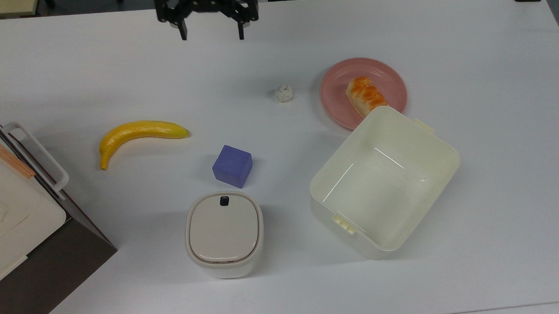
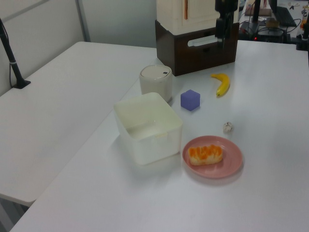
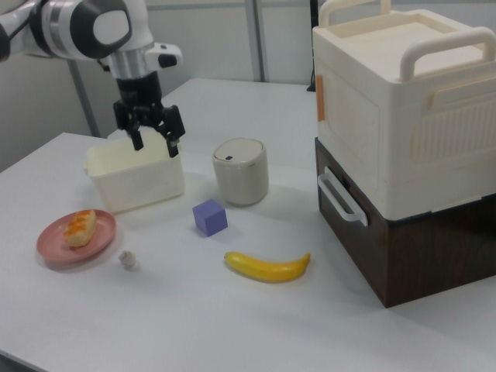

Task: Put the bread on the table
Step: 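Move the open gripper over the bread roll on the pink plate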

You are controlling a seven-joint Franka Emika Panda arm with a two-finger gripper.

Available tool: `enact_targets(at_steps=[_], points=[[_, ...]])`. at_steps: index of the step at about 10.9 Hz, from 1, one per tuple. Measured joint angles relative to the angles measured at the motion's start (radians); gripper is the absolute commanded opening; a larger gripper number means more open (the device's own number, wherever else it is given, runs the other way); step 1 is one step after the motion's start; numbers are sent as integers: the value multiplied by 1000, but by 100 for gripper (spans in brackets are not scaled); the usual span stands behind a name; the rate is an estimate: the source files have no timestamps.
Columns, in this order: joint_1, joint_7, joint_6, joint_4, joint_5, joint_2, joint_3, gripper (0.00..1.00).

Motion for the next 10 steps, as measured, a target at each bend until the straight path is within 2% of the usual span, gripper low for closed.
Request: enact_targets(at_steps=[3,5,8,10], points=[[1,-3,1,-138,-142,-10,151,100],[2,-3,2,-207,-191,-17,249,100],[4,-27,2,-335,-330,-19,401,100],[5,-25,8,-377,-348,-18,458,100]])
